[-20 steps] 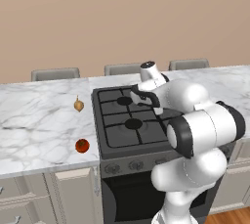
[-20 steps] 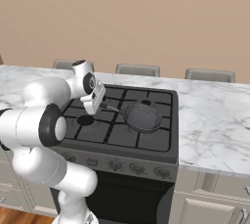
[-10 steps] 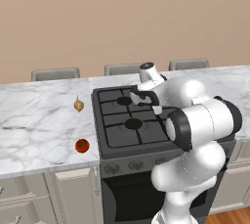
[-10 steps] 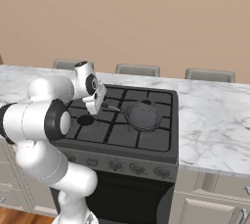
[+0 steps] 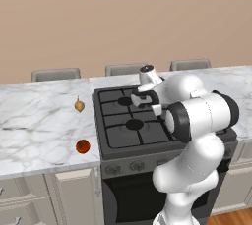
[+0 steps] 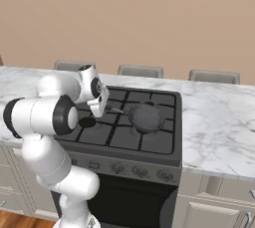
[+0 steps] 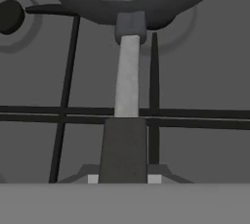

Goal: Place the pan on the front right burner on the stove. Then place the tomato and the onion in the pan and turn on the front right burner.

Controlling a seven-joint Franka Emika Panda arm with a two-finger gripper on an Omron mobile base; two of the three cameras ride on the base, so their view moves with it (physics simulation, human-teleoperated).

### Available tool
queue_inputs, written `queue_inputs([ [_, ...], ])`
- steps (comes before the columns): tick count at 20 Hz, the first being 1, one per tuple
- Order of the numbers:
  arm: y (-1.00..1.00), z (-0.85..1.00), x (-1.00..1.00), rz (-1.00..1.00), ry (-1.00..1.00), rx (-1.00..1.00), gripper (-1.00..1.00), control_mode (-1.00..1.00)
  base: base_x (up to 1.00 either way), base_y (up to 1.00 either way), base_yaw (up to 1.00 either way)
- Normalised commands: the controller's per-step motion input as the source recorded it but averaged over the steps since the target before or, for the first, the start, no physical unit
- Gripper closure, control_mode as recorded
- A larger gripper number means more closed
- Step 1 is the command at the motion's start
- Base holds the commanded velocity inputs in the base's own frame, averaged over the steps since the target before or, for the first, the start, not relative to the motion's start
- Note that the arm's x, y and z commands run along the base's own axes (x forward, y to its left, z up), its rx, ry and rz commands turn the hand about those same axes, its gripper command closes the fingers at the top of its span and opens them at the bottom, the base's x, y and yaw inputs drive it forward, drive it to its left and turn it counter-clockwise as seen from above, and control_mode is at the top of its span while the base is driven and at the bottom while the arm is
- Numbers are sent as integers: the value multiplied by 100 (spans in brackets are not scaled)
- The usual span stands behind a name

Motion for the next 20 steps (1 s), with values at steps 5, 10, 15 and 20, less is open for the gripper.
queue_inputs([
  [5,0,-18,21,3,0,0,100,-100,0,0,0],
  [10,0,-5,-6,0,4,0,100,-100,0,0,0],
  [15,0,-5,-18,-3,12,0,100,-100,0,0,0],
  [20,0,-19,-1,-1,12,0,100,-100,0,0,0],
])
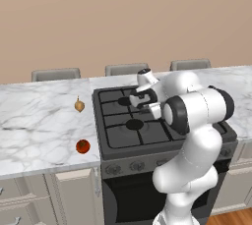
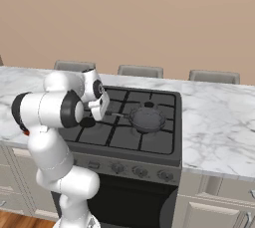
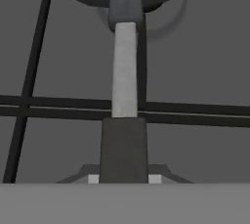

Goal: Place the pan on the front right burner on the stove. Then place the tomato and the onion in the pan and turn on the front right burner.

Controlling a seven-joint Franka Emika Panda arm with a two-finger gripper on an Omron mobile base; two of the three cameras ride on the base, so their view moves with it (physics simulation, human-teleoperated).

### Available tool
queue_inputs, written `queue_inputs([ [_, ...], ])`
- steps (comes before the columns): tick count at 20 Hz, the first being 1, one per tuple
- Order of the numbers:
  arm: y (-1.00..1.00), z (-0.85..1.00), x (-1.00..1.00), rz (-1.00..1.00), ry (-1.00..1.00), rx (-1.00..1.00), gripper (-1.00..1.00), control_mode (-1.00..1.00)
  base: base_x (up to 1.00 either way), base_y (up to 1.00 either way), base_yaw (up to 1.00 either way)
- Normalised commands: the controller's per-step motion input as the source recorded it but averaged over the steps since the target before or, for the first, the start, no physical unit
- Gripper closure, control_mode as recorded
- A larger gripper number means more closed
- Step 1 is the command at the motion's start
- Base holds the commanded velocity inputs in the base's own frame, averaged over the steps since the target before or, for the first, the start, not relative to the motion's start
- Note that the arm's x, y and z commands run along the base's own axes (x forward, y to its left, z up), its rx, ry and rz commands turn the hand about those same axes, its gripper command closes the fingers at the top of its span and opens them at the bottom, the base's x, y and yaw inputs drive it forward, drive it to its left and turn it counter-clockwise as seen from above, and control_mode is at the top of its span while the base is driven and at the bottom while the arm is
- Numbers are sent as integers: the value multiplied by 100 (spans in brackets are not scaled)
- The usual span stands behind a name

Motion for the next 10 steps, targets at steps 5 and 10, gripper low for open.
queue_inputs([
  [5,0,-35,0,0,6,2,100,-100,0,0,0],
  [10,0,-18,0,0,0,4,100,-100,0,0,0],
])
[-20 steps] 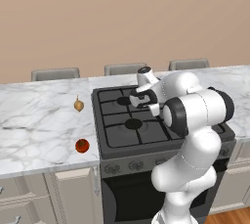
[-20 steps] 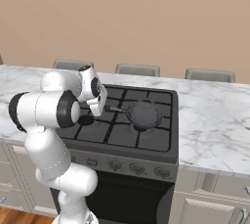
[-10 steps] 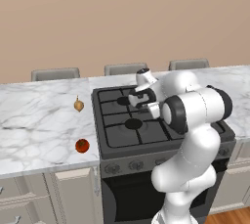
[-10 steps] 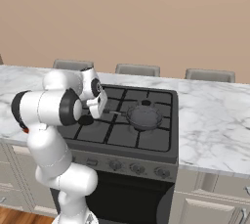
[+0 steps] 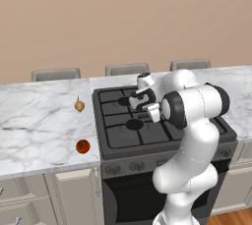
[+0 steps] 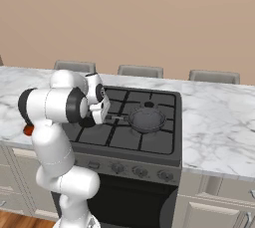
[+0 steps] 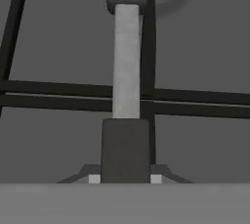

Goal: Place the pan on the front right burner on the stove. Then place the tomato and the onion in the pan and turn on the front right burner.

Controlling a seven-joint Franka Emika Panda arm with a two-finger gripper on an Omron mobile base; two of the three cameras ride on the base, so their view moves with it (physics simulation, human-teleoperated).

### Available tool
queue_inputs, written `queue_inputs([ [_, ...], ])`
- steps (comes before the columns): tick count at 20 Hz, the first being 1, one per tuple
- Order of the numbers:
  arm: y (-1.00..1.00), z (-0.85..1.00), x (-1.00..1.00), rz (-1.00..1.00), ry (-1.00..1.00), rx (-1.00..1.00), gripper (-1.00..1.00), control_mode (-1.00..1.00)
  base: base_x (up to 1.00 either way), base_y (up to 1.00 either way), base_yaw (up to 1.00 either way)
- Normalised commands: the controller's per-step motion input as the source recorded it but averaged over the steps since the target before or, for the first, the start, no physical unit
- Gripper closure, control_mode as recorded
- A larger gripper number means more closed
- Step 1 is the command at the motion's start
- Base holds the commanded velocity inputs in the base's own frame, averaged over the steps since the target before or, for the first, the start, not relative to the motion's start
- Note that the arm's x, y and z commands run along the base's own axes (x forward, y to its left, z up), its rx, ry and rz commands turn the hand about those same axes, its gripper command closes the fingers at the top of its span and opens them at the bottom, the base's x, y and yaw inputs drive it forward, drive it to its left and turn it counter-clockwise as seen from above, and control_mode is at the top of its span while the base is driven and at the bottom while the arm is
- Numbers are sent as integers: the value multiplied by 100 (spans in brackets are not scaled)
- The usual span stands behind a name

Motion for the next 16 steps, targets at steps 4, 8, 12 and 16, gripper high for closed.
queue_inputs([
  [4,0,0,-5,0,0,0,-100,-100,0,0,0],
  [8,0,12,-21,0,0,0,-100,-100,0,0,0],
  [12,0,46,-21,0,0,0,-100,-100,0,0,0],
  [16,0,58,-13,5,0,0,-100,-100,0,0,0],
])
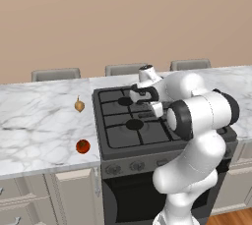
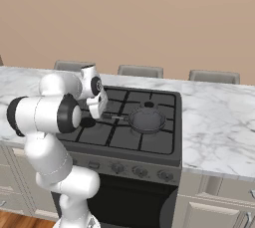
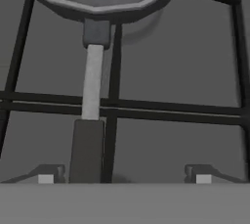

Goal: Place the pan on the front right burner on the stove. Then place the tomato and the onion in the pan and turn on the front right burner.

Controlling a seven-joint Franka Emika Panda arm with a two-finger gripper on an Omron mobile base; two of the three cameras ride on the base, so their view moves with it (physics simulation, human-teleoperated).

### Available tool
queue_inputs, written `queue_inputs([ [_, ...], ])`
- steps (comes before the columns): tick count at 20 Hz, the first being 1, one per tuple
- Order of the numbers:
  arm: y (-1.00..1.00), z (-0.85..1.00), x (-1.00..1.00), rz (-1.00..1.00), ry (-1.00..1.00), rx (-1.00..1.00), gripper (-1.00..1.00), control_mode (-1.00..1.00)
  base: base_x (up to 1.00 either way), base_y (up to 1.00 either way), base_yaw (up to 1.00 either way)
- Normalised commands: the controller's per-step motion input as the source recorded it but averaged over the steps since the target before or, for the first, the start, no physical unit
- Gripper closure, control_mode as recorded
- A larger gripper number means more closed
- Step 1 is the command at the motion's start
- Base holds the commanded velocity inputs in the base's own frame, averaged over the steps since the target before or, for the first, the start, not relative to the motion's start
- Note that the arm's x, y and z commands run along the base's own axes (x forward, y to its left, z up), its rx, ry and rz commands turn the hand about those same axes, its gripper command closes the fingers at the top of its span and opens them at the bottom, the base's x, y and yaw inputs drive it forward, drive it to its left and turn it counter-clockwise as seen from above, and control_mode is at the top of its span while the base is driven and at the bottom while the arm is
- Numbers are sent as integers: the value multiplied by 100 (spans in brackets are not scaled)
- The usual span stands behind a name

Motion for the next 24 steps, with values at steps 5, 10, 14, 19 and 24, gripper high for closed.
queue_inputs([
  [5,0,51,-9,17,4,0,-100,-100,0,0,0],
  [10,14,29,-1,38,11,0,-100,-100,0,0,0],
  [14,35,10,0,52,11,0,-100,-100,0,0,0],
  [19,37,0,0,57,9,2,-100,-100,0,0,0],
  [24,49,0,2,46,3,10,-100,-100,0,0,0],
])
